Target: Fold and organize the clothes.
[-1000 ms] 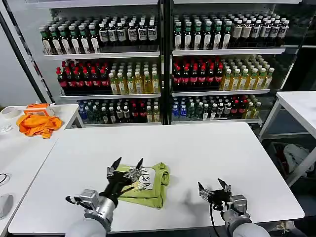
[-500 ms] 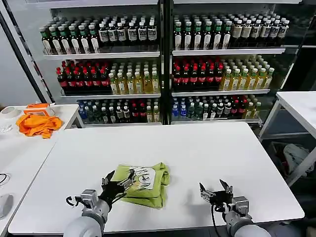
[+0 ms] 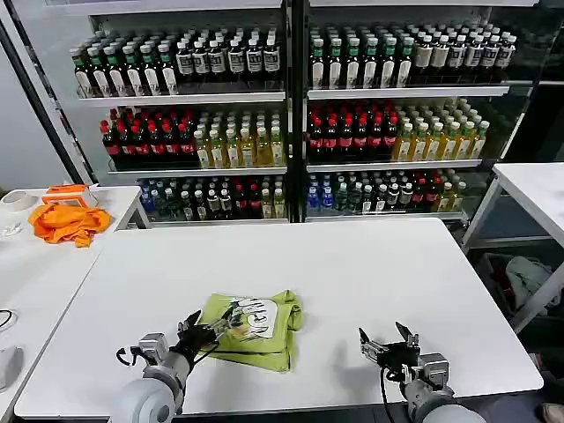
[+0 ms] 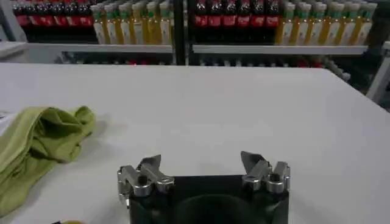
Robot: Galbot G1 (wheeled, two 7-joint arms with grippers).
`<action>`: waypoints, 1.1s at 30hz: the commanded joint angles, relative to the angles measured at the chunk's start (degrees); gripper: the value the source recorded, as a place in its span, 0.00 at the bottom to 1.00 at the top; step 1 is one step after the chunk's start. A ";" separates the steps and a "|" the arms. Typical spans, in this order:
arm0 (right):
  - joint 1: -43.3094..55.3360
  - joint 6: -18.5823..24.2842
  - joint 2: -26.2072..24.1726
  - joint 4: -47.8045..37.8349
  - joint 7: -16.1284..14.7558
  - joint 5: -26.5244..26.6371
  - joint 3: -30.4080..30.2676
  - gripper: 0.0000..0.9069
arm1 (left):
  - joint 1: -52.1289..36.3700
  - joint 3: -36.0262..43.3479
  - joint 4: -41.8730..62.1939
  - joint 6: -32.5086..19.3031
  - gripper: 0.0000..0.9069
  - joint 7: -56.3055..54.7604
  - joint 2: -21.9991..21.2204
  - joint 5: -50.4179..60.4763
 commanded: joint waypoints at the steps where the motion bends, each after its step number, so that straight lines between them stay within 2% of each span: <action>1: -0.31 -0.04 0.12 0.25 0.05 -0.06 0.23 1.00 | -0.55 -1.52 2.35 1.24 1.00 1.49 -0.17 -10.13; 8: -1.02 -0.12 0.42 0.68 0.11 -0.18 0.71 1.00 | -1.36 -1.08 4.54 1.72 1.00 2.96 -1.19 -12.89; 9: -1.06 -0.12 0.41 0.67 0.13 -0.19 0.78 1.00 | -1.43 -1.28 4.54 1.79 0.96 3.18 -1.40 -14.61; 10: -1.08 -0.12 0.40 0.68 0.13 -0.18 0.87 1.00 | -1.45 -1.44 4.53 1.82 0.88 3.29 -1.46 -15.53; 11: -1.08 -0.12 0.41 0.68 0.14 -0.17 0.95 1.00 | -1.45 -1.65 4.42 1.87 0.57 3.51 -1.56 -16.50; 12: -1.11 -0.16 0.44 0.75 0.15 -0.16 1.03 1.00 | -1.47 -2.06 4.36 1.91 0.41 3.76 -1.70 -18.74; 13: -1.14 -0.17 0.45 0.77 0.16 -0.15 1.05 1.00 | -1.53 -2.21 4.35 1.91 0.34 3.88 -1.78 -19.24; 14: -1.18 -0.20 0.47 0.80 0.16 -0.15 1.07 1.00 | -1.64 -2.42 4.46 1.92 0.23 3.98 -1.85 -20.98; 15: -1.22 -0.22 0.54 0.82 0.19 -0.16 1.09 1.00 | -1.89 -2.94 4.74 2.35 0.19 3.93 -2.04 -23.76; 18: -1.23 -0.27 0.58 0.85 0.19 -0.15 1.23 1.00 | -2.77 -5.11 6.07 4.08 0.10 3.89 -2.68 -28.50; 21: -1.24 -0.28 0.57 0.77 0.20 -0.14 1.39 1.00 | -3.13 -5.70 7.26 4.27 0.07 3.97 -2.67 -29.79; 33: -0.85 -0.34 0.45 0.61 0.22 -0.03 1.48 1.00 | -3.50 -5.81 8.57 4.01 0.03 4.40 -3.74 -30.60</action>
